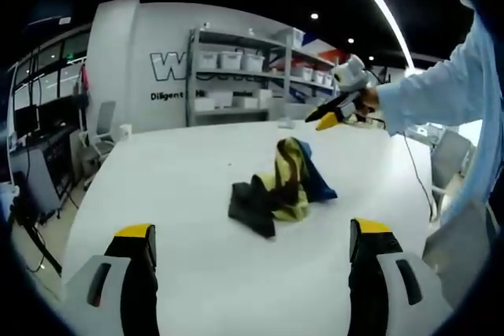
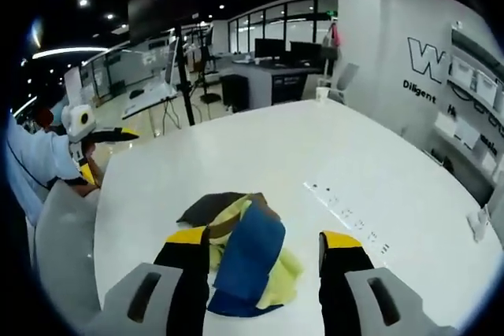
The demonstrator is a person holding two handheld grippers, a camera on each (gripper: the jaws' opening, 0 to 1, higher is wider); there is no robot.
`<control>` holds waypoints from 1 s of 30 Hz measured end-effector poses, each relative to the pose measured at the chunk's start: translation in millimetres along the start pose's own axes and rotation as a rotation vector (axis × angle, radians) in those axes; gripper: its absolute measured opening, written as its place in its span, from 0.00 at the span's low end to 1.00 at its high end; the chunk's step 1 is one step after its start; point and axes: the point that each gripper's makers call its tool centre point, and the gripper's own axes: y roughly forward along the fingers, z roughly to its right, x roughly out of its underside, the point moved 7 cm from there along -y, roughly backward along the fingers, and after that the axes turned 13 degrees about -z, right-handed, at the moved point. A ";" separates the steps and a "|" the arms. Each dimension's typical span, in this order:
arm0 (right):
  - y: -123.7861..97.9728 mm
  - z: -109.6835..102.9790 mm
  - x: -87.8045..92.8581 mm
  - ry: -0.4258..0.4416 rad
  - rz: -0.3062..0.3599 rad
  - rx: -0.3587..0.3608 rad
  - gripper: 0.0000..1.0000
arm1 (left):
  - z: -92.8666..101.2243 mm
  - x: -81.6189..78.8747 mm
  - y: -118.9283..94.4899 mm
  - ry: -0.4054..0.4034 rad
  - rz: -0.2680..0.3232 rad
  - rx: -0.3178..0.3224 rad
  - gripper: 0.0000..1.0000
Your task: Fold the garment on the visible template until the final outline fits inside the template.
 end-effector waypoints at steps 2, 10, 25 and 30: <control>2.3 0.2 -0.2 0.010 -0.018 -0.018 0.44 | -0.1 -0.2 0.0 -0.004 0.002 0.001 0.99; 10.9 5.8 -2.8 0.011 -0.048 -0.031 0.34 | 0.2 -1.3 1.0 -0.001 0.003 -0.001 0.99; 25.3 21.8 -6.7 0.036 -0.122 -0.092 0.28 | 0.0 0.0 -1.6 0.008 0.009 -0.010 0.99; 33.9 25.4 -6.5 0.066 -0.144 -0.118 0.27 | 0.0 1.2 -1.8 0.003 -0.003 -0.009 0.99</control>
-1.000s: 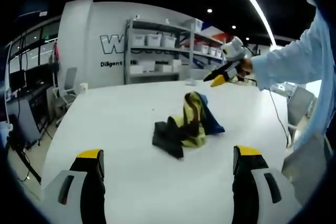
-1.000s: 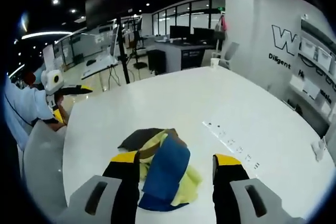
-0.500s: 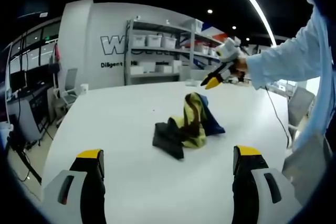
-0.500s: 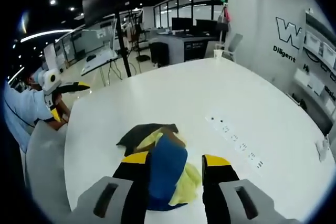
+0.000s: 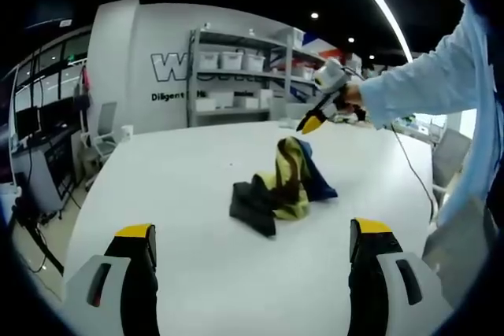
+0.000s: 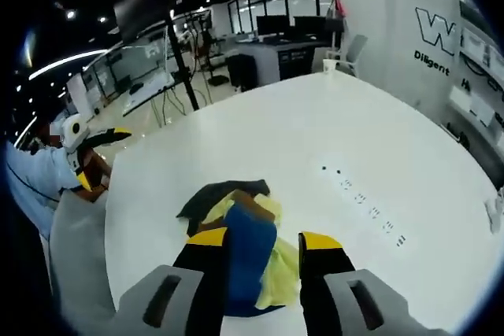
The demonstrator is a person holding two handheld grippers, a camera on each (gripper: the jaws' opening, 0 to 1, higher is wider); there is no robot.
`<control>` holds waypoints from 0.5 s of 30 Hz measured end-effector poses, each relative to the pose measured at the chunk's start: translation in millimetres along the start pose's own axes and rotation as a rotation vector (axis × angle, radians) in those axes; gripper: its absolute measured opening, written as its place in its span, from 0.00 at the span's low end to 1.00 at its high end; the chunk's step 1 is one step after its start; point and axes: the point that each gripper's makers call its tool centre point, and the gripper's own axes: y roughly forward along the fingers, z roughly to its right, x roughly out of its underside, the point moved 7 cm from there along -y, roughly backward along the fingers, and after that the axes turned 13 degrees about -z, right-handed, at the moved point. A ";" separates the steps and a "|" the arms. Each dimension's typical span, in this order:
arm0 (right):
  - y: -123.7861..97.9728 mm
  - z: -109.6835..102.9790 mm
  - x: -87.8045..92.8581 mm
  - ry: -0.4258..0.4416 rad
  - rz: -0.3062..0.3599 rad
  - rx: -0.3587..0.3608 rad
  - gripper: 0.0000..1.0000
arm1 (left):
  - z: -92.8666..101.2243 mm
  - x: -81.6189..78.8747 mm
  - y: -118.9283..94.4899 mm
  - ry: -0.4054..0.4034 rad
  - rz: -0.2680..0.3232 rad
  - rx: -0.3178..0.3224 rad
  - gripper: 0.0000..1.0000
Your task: Fold the garment on the visible template until the final outline fits inside the template.
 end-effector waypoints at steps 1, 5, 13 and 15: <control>1.2 -0.2 0.1 -0.001 -0.005 0.001 0.26 | -0.1 -0.1 -0.3 0.000 0.000 -0.001 0.99; 5.5 1.7 -2.8 0.013 -0.003 -0.012 0.26 | -0.6 -0.2 -1.7 0.003 -0.004 -0.004 0.99; 18.1 2.1 -3.5 0.028 -0.037 -0.039 0.23 | -4.6 1.0 -6.1 0.007 -0.011 -0.018 0.99; 21.9 1.5 -1.7 0.035 -0.048 -0.048 0.23 | -5.1 1.1 -6.4 0.008 -0.013 -0.020 0.99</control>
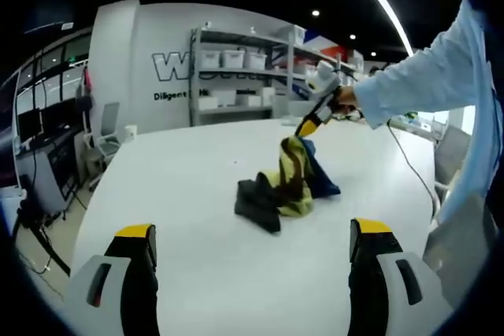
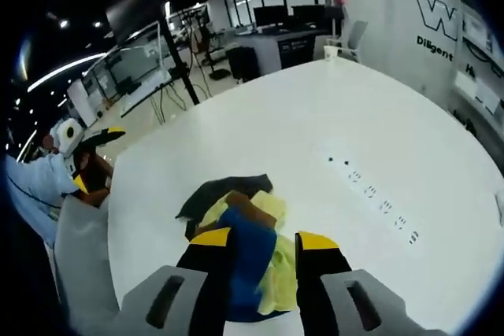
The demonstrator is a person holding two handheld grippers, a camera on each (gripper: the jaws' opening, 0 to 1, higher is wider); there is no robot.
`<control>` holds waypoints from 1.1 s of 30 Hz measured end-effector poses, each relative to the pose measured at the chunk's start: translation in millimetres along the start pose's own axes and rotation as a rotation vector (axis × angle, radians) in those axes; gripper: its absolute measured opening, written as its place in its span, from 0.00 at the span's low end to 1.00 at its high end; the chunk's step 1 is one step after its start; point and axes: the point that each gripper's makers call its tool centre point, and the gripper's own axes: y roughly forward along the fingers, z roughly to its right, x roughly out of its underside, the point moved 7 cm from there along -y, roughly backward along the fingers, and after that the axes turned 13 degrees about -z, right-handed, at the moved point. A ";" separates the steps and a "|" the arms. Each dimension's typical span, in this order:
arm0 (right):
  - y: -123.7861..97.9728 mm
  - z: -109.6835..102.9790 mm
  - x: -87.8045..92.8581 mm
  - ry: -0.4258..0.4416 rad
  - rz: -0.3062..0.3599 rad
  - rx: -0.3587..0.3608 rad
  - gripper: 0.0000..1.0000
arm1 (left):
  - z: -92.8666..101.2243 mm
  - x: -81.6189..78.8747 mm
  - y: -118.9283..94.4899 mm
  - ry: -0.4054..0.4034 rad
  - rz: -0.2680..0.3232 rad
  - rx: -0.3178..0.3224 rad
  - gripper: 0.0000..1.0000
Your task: Fold the garment on the visible template until the final outline fits inside the template.
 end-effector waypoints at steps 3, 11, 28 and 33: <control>6.4 -2.1 4.3 0.018 -0.020 -0.013 0.21 | -0.1 -0.1 0.5 0.004 0.000 0.000 0.99; 19.3 -5.9 17.9 0.091 -0.039 -0.063 0.27 | 2.2 -0.7 6.0 0.006 -0.005 0.009 0.99; 10.4 -10.1 29.5 0.213 -0.050 -0.132 0.06 | 6.2 -8.0 14.4 0.026 -0.002 0.029 0.98; 4.5 -13.3 25.1 0.135 -0.040 -0.092 0.00 | 6.2 -7.6 14.2 0.021 -0.004 0.030 0.98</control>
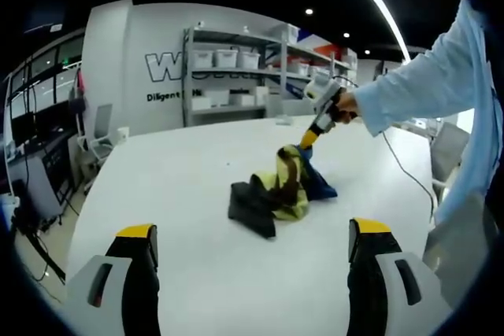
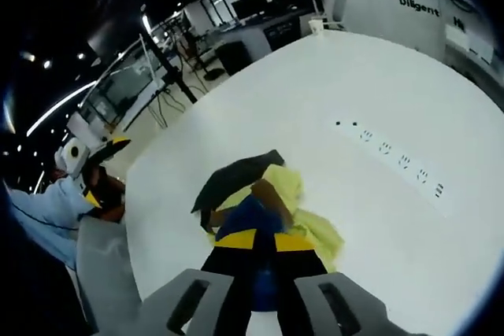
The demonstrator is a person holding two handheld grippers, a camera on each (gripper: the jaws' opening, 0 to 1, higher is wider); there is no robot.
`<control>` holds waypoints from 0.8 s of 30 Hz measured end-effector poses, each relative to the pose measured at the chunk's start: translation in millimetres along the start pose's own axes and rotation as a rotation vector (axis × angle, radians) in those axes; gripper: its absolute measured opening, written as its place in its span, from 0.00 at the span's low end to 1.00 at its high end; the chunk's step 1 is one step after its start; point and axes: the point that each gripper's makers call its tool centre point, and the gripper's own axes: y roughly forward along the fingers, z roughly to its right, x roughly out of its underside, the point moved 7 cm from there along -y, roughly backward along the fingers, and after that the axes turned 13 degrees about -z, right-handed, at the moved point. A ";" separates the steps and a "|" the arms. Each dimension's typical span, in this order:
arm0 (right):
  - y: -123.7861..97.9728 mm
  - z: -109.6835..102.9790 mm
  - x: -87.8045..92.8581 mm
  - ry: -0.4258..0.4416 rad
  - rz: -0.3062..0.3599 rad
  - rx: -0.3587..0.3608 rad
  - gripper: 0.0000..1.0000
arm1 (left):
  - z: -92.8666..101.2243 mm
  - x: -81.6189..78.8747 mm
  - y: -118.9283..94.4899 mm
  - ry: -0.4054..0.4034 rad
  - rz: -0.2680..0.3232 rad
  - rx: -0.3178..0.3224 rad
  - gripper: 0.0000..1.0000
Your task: Fold the garment on the visible template until the final outline fits inside the template.
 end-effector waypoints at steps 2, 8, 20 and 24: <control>-2.5 -0.6 -1.2 -0.041 0.007 0.022 0.00 | 0.2 0.1 0.4 0.000 0.000 0.000 0.98; -11.1 -5.2 -0.9 -0.139 0.022 0.069 0.00 | 1.0 -1.3 1.9 -0.002 0.004 0.007 0.98; -42.5 -27.4 2.5 -0.325 0.058 0.159 0.00 | 7.1 -5.9 11.6 -0.003 0.004 0.038 0.97; -48.5 -31.2 4.2 -0.316 0.059 0.191 0.00 | 11.6 -8.4 18.3 -0.002 0.005 0.054 0.97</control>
